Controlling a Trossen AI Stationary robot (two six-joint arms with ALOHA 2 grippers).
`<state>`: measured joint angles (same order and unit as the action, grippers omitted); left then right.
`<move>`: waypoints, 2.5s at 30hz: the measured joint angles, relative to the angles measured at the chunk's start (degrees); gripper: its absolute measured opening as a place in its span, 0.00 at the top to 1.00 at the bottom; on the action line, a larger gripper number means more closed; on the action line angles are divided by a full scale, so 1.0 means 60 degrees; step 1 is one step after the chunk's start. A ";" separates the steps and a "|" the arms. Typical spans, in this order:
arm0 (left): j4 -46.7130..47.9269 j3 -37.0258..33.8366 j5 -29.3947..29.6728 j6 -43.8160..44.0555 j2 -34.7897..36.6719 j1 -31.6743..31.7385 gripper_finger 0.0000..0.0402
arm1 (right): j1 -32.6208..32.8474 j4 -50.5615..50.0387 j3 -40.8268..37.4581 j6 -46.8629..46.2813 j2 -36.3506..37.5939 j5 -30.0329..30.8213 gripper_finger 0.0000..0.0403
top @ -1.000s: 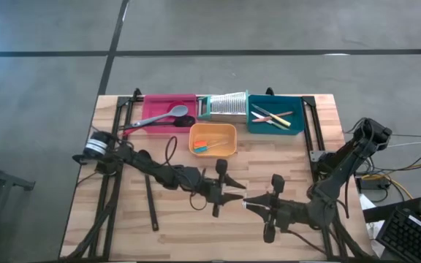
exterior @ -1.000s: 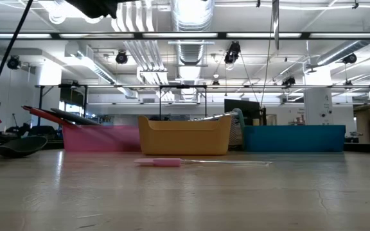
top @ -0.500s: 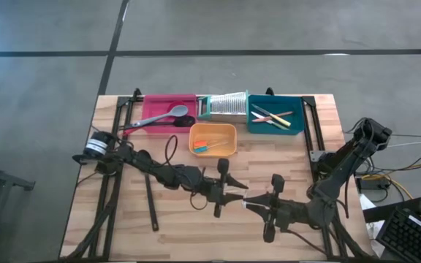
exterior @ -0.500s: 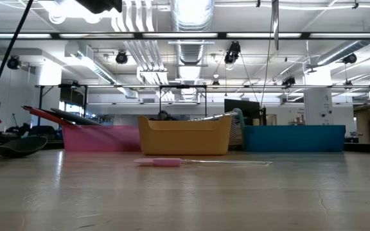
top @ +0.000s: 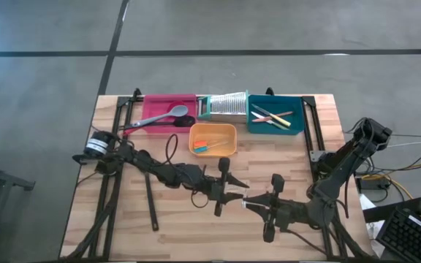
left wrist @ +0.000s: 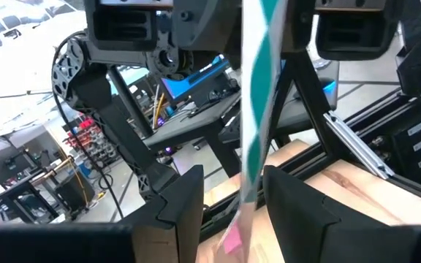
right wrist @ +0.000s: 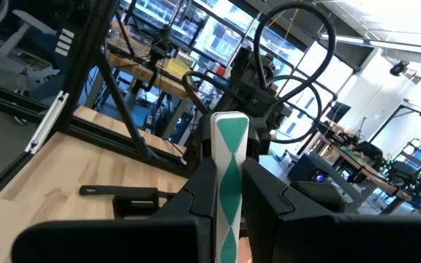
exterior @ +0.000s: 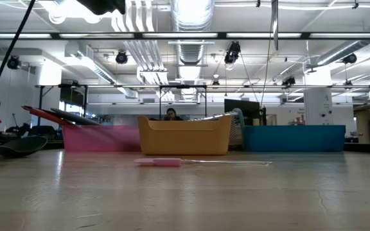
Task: Pick & Place Kitchen Items
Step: Put the blue patterned knife into the blue bin
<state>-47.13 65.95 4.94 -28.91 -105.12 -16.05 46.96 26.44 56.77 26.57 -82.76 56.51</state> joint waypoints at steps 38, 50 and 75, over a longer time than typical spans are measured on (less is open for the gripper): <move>0.6385 0.1769 0.0604 0.0616 0.0042 0.0109 0.94 | 0.0426 0.0044 0.0308 0.0244 0.0051 0.0649 0.68; 1.6767 0.5662 0.0856 0.2886 0.0073 0.0106 0.94 | 0.1024 -0.2887 0.1282 -0.1550 0.0055 0.4431 0.56; 1.9840 0.7254 -0.1315 0.5085 -0.0693 0.0776 0.94 | -0.1676 -1.0121 0.3286 -0.7712 0.0065 -0.2831 0.70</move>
<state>71.92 109.48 -2.95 1.59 -109.28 -11.40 36.91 -34.29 76.49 -19.70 -82.37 39.52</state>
